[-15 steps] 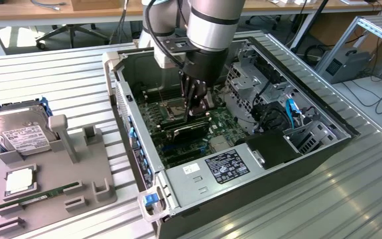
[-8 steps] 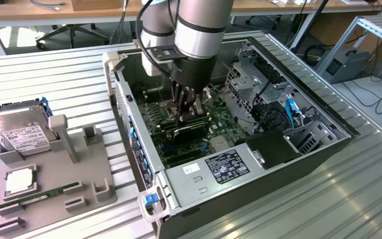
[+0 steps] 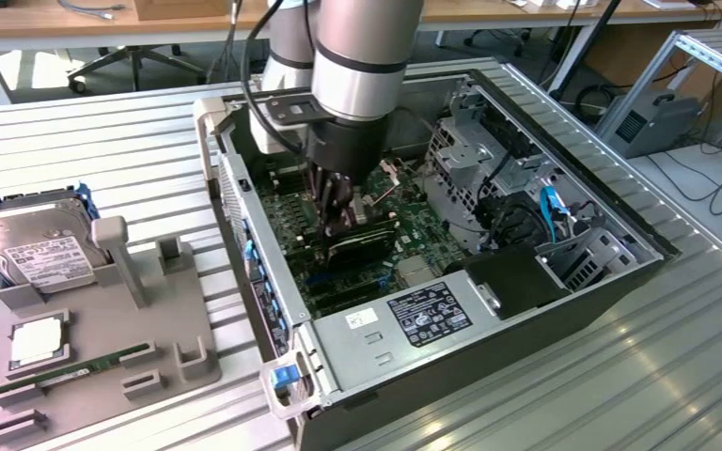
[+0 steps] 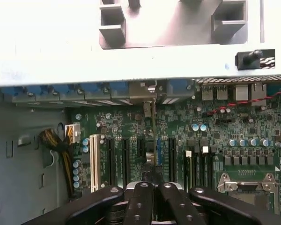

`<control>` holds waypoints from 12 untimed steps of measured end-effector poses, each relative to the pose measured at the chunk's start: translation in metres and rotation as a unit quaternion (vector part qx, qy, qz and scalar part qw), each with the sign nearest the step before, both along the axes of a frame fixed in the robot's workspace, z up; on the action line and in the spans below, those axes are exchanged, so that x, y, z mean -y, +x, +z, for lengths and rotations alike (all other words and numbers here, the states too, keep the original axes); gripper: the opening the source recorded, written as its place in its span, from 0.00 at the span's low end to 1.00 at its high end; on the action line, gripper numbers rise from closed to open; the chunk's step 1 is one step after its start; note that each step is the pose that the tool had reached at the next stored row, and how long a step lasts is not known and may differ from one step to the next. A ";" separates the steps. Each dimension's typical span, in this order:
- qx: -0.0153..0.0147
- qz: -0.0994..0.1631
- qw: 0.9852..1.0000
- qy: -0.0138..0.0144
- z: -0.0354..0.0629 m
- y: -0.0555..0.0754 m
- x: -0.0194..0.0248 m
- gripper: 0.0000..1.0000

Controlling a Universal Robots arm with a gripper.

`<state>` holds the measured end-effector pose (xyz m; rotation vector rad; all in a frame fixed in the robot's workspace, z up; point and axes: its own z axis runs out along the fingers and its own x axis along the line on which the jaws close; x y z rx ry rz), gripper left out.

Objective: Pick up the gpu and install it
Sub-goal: 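Press down on the gpu until it lock into place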

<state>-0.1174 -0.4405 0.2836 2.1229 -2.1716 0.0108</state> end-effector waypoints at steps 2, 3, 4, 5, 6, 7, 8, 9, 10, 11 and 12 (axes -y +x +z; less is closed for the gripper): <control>0.000 0.000 1.000 0.000 -0.0016 -0.003 -0.0002 0.11; 0.000 0.000 1.000 0.000 -0.0025 -0.005 -0.0003 0.11; 0.000 0.000 1.000 0.000 -0.0031 -0.006 -0.0003 0.11; 0.000 0.000 1.000 0.000 -0.0035 -0.007 -0.0003 0.11; 0.000 0.000 1.000 0.000 -0.0038 -0.008 -0.0003 0.11; 0.000 0.000 1.000 0.000 -0.0040 -0.008 -0.0004 0.11; 0.000 0.000 1.000 0.000 -0.0041 -0.009 -0.0004 0.11; 0.000 0.000 1.000 0.000 -0.0041 -0.009 -0.0004 0.11; 0.000 0.000 1.000 0.000 -0.0043 -0.009 -0.0004 0.11; 0.000 0.000 1.000 0.000 -0.0045 -0.009 -0.0003 0.11; 0.000 0.000 1.000 0.000 -0.0046 -0.009 -0.0003 0.11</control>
